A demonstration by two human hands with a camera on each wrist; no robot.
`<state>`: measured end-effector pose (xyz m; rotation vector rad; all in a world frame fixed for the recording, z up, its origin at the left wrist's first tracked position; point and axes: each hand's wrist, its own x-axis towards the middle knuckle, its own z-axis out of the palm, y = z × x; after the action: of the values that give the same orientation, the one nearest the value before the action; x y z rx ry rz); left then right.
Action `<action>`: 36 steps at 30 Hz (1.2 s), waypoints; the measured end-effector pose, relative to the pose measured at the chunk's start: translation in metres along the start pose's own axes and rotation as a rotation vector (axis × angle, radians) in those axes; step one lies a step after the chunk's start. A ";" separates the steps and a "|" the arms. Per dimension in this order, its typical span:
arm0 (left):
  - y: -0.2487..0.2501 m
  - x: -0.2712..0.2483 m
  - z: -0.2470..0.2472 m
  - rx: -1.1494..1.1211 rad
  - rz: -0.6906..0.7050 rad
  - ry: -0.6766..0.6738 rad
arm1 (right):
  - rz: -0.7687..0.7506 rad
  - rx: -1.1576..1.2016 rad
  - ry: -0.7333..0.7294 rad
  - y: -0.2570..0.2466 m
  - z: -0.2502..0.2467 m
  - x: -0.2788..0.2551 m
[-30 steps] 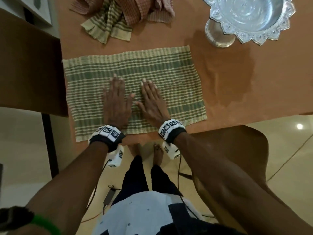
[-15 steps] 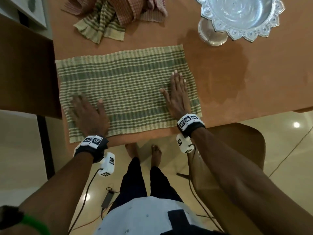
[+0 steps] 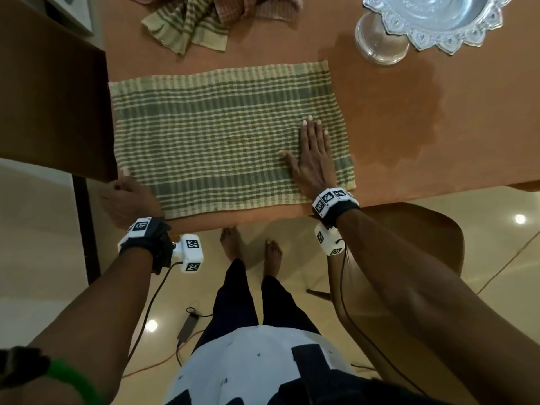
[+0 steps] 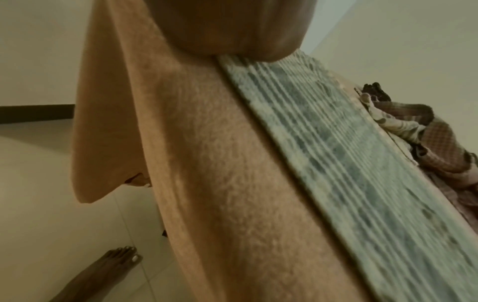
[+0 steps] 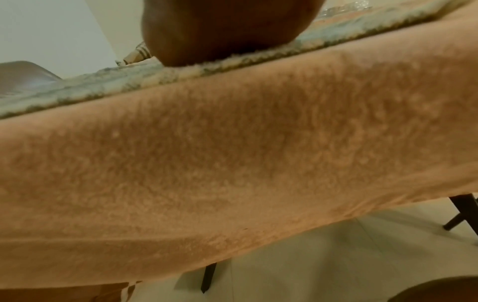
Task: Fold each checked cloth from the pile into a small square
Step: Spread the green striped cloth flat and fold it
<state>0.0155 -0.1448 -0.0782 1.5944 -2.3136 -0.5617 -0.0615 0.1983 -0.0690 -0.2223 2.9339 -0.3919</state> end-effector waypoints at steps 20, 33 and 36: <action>0.079 -0.046 0.030 0.136 1.037 -0.534 | -0.211 -0.016 -0.007 -0.064 0.026 0.009; 0.033 0.043 0.006 0.262 0.832 -0.390 | 0.041 0.033 0.025 -0.004 0.002 0.017; 0.021 0.062 -0.003 0.236 0.702 -0.348 | 0.117 0.009 0.048 0.029 -0.016 0.007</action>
<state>-0.0228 -0.1967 -0.0656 0.6802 -3.0508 -0.4175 -0.0751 0.2290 -0.0626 -0.0396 2.9726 -0.3987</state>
